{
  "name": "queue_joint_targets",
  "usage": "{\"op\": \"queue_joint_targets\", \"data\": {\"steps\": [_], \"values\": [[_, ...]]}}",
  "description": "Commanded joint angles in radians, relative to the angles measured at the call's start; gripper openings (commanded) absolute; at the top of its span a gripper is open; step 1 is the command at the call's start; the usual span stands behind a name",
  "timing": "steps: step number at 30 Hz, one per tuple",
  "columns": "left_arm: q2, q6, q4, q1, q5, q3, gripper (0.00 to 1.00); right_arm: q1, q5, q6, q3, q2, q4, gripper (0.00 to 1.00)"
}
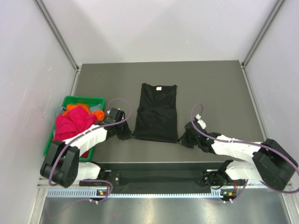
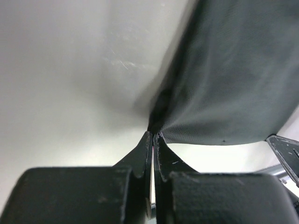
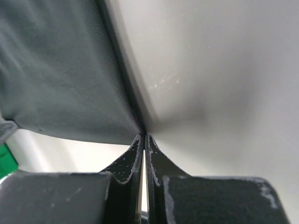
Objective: Fold and stack the t-shirts
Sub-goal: Fold the tshirt
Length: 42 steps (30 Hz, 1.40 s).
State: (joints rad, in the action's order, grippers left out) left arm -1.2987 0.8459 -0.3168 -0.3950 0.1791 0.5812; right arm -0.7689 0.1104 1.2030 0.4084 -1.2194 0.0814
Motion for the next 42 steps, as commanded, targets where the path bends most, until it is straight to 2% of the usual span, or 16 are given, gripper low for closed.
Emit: {"op": "queue_joint_targets", "data": {"steps": [1, 6, 10, 17, 21, 25, 28, 30, 35, 42], "values": [[0.088, -0.021, -0.06, -0.013, -0.046, 0.031, 0.0, -0.029, 0.081, -0.069, 0.021, 0.098, 0.133, 0.0], [0.173, -0.001, -0.113, -0.077, -0.043, 0.043, 0.0, -0.082, 0.089, -0.137, 0.013, 0.208, 0.161, 0.0], [0.24, 0.039, -0.174, -0.14, -0.062, 0.054, 0.0, -0.141, 0.124, -0.128, 0.041, 0.3, 0.265, 0.0], [0.364, 0.068, -0.344, -0.22, -0.142, 0.158, 0.0, -0.249, 0.207, -0.086, 0.089, 0.443, 0.435, 0.0], [0.346, 0.024, -0.366, -0.222, -0.133, 0.212, 0.0, -0.273, 0.221, -0.102, 0.125, 0.485, 0.454, 0.0], [0.291, -0.018, -0.349, -0.22, -0.17, 0.282, 0.0, -0.271, 0.279, -0.173, 0.199, 0.454, 0.475, 0.0], [0.224, -0.044, -0.326, -0.217, -0.225, 0.353, 0.0, -0.225, 0.305, -0.261, 0.259, 0.416, 0.472, 0.0], [0.148, -0.065, -0.327, -0.214, -0.236, 0.422, 0.0, -0.149, 0.273, -0.319, 0.289, 0.39, 0.456, 0.0], [-0.017, -0.105, -0.295, -0.185, -0.245, 0.554, 0.0, 0.075, 0.083, -0.505, 0.326, 0.279, 0.334, 0.0], [-0.223, -0.157, -0.274, -0.121, -0.274, 0.746, 0.0, 0.233, -0.057, -0.666, 0.476, 0.063, 0.242, 0.0]]}}
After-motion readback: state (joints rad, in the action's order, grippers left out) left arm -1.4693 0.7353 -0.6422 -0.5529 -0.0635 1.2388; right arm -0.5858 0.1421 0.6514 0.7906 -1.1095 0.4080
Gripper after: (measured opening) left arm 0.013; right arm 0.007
